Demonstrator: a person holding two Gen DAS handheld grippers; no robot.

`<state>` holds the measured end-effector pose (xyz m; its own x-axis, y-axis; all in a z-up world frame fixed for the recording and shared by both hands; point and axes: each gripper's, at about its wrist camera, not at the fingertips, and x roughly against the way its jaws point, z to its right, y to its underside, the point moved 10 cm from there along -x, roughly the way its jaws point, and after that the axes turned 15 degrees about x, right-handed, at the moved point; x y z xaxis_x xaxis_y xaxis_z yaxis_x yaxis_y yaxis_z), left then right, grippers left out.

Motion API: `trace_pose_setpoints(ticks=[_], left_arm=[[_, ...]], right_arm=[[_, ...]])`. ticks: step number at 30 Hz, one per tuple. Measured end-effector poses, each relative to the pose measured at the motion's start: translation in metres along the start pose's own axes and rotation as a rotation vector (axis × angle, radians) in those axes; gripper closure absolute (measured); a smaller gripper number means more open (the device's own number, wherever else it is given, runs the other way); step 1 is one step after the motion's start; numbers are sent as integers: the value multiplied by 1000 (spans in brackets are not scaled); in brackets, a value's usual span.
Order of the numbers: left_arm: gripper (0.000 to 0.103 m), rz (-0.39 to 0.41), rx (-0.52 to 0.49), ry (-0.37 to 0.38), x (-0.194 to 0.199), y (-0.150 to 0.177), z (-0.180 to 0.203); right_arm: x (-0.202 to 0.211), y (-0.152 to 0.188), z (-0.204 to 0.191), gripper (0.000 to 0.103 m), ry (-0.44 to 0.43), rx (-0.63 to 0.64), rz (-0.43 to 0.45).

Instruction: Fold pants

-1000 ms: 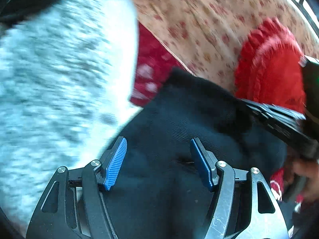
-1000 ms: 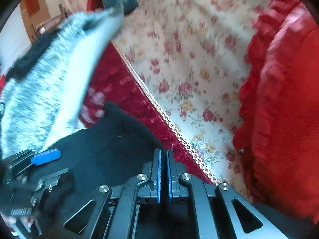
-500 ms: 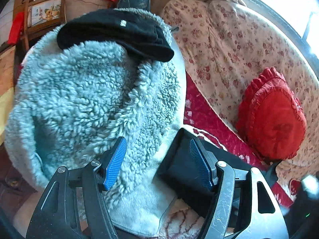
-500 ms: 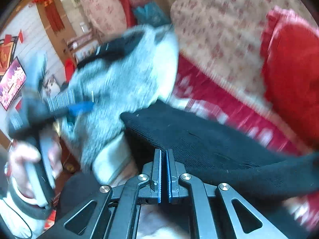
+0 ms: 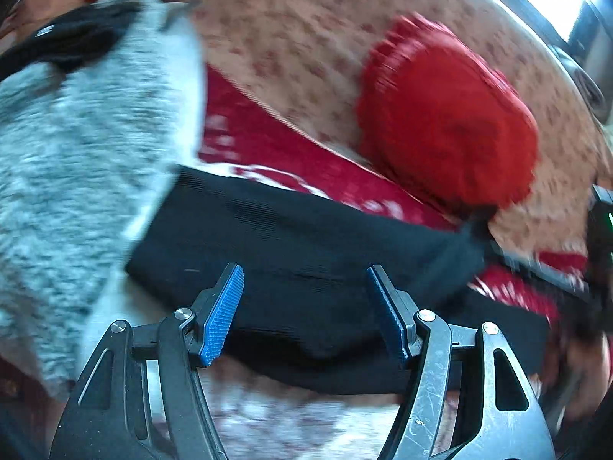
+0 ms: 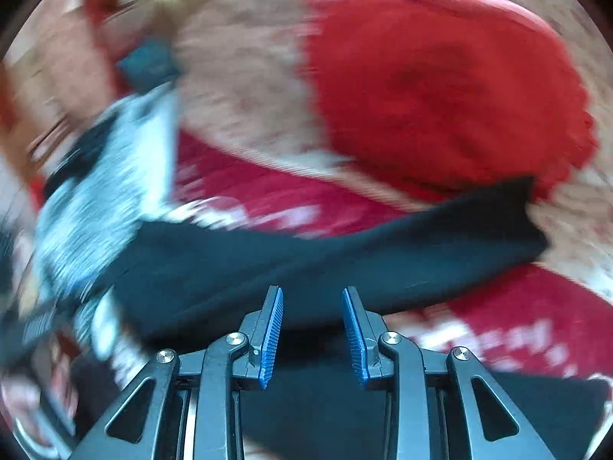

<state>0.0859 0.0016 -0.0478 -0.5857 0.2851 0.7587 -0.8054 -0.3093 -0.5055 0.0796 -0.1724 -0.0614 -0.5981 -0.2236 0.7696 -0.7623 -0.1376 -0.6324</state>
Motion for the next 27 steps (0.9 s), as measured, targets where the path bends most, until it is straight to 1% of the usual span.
trace_pose_setpoints(ticks=[2,5,6,7,9,10,11,13,15,16,18,20,21,23,25,26,27], left_arm=[[37,-18,-59,20,-8,9,20],[37,-41,-127,7,-21,18,36],[37,-55,-154,2,-26,22,41],[37,-62,-173,-3,-30,24,44],[37,-70,-214,-21,-36,28,48],[37,-74,-230,-25,-39,30,50],[37,-80,-240,-25,-41,31,51],[37,-96,-248,-23,-45,33,53],[37,-111,-250,-14,-48,35,54],[37,-118,-251,-10,-50,37,54],[37,-129,-246,-2,-50,38,52],[37,-140,-233,9,-48,40,50],[37,-143,-228,13,-46,40,49],[37,-148,-212,28,-41,42,47],[37,-150,-182,55,-33,45,45],[37,-154,-164,69,-29,46,44],[37,-157,-144,89,-25,48,44]], right_arm=[[-9,-7,36,72,15,-76,-29],[-27,-12,67,72,9,-161,-81],[-33,-14,78,71,16,-210,-101],[-38,-17,82,71,15,-232,-113],[-45,-28,86,70,-19,-280,-117],[-48,-35,88,68,-21,-296,-119],[-50,-38,89,63,-11,-303,-133],[-64,-38,97,61,25,-312,-224],[-78,-32,99,61,31,-317,-304],[-82,-31,100,63,21,-322,-312],[-85,-31,100,95,5,-318,-296],[-76,-30,101,98,6,-320,-243],[-62,-29,102,98,9,-305,-196],[-36,-18,101,98,26,-296,-143],[0,3,100,98,23,-307,-85],[17,16,100,100,21,-319,-67],[36,37,100,101,30,-333,-55]])
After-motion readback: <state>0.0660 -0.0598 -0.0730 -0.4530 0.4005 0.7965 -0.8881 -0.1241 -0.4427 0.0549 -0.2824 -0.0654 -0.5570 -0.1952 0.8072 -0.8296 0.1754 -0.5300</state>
